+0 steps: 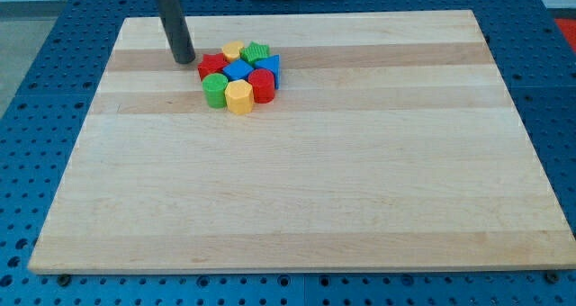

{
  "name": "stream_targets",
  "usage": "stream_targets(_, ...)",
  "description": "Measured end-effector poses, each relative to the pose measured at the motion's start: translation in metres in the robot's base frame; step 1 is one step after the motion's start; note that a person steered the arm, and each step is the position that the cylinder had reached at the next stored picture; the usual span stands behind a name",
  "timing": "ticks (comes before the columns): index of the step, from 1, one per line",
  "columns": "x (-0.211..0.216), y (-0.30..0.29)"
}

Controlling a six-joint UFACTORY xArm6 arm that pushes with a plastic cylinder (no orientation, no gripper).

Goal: Move the yellow heart into the blue cube

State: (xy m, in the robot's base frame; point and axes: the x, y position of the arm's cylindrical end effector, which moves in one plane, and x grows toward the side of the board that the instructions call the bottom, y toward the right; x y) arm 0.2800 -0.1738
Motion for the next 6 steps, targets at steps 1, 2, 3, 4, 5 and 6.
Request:
stream_targets(1, -0.021, 0.043)
stream_targets(2, -0.026, 0.057)
stream_targets(3, -0.026, 0.058)
stream_targets(4, -0.023, 0.062)
stream_targets(5, -0.017, 0.062)
stream_targets(6, -0.012, 0.062)
